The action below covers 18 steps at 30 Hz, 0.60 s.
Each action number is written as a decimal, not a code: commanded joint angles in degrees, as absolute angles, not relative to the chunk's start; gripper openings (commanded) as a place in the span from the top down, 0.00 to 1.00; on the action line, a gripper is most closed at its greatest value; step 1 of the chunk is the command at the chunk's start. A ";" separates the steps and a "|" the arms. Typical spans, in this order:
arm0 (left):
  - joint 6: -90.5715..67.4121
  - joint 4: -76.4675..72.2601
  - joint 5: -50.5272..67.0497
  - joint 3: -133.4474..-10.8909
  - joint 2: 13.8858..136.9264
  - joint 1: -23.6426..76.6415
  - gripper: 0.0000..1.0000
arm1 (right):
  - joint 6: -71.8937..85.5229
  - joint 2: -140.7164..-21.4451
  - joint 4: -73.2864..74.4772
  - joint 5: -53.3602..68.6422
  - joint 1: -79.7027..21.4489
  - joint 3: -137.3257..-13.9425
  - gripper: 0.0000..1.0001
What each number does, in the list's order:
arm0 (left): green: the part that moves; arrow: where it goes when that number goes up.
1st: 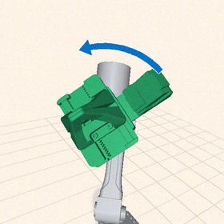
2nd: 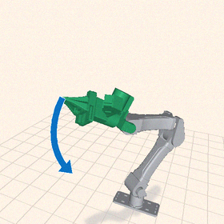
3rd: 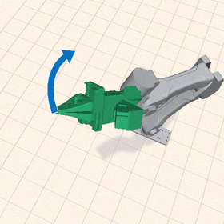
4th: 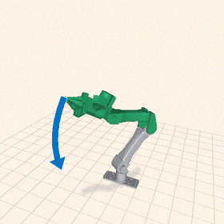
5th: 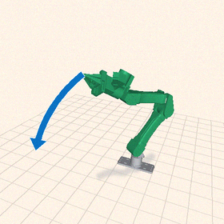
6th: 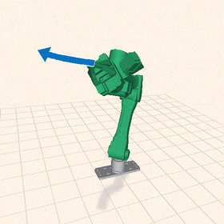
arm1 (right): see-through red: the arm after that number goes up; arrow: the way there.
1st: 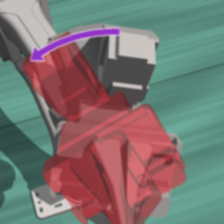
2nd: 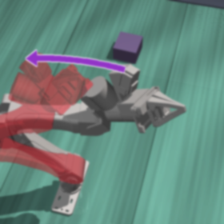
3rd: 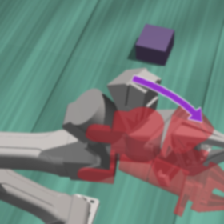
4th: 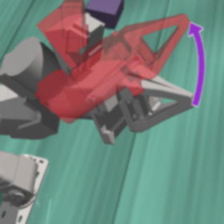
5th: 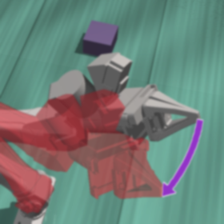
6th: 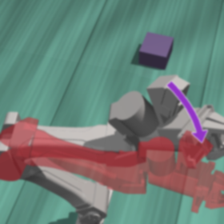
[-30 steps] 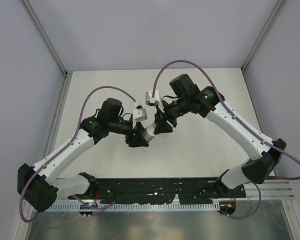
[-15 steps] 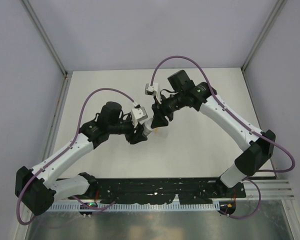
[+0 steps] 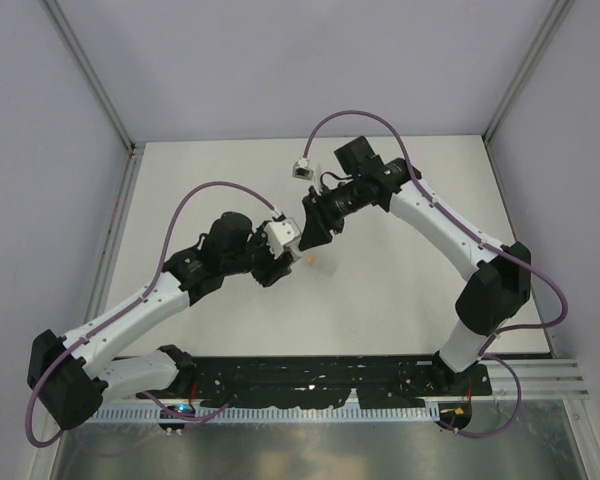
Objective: Sort the pills into containers
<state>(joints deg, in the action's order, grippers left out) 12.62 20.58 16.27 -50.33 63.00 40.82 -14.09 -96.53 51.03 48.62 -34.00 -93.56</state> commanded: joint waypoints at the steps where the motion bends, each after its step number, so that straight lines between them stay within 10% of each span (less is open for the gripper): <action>1: 14.68 14.15 9.85 -50.54 60.73 42.71 1.00 | -9.41 -98.34 48.08 50.89 -32.26 -94.84 0.79; 18: 16.00 13.27 6.86 -50.10 62.23 44.38 1.00 | -9.67 -97.74 47.64 54.23 -30.06 -93.69 0.41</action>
<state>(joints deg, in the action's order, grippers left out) 14.68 18.63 6.61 -49.78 62.94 43.88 -9.02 -100.01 49.30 53.80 -30.72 -93.54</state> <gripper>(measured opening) 0.556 0.556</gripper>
